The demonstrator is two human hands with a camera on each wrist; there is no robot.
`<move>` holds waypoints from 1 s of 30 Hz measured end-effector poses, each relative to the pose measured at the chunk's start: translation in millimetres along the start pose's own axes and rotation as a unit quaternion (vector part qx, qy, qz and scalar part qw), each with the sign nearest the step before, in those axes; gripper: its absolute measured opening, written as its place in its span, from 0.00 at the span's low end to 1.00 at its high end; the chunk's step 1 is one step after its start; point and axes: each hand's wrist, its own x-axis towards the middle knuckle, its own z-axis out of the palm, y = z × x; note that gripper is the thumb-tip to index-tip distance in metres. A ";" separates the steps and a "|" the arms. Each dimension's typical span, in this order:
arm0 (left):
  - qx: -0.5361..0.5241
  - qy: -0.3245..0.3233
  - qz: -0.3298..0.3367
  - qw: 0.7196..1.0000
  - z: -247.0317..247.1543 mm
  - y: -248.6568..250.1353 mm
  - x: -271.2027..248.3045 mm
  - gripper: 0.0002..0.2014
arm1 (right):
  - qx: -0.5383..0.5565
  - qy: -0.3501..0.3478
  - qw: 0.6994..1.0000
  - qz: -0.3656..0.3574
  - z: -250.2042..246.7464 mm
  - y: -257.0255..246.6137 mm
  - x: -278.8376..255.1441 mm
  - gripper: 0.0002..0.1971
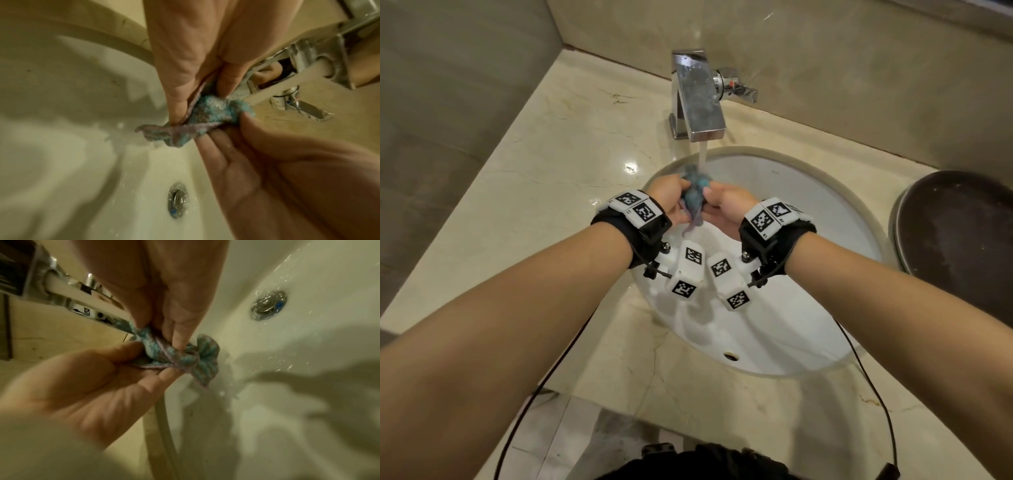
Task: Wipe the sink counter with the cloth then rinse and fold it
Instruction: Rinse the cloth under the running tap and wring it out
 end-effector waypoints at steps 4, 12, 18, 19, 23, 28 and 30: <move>0.010 0.008 0.009 1.000 3.4 -0.9 3.1 0.18 | 0.000 -0.021 1.000 -0.005 -3.2 -3.9 1.0 0.19; -0.010 -0.015 0.001 1.000 -3.7 -2.2 4.6 0.15 | -0.029 0.013 0.999 0.009 -0.6 -2.5 -0.7 0.19; 0.014 -0.077 -0.005 0.997 2.0 -7.5 -1.4 0.18 | 0.020 0.018 1.000 0.007 -6.7 -12.1 13.3 0.19; 0.016 -0.078 0.000 0.997 2.7 -7.0 -2.8 0.19 | 0.014 0.017 1.000 0.011 -6.7 -12.1 14.2 0.19; 0.000 -0.057 0.000 0.998 -8.1 -1.2 1.9 0.21 | 0.017 -0.027 0.999 0.028 -2.9 -4.2 13.0 0.21; 0.025 -0.107 0.009 0.994 0.2 -7.2 -2.3 0.18 | 0.034 0.005 0.999 0.016 -5.9 -15.3 14.8 0.19; 0.029 -0.104 0.017 0.994 2.3 -7.5 -4.2 0.19 | 0.025 0.001 1.000 0.018 -7.4 -17.2 12.8 0.19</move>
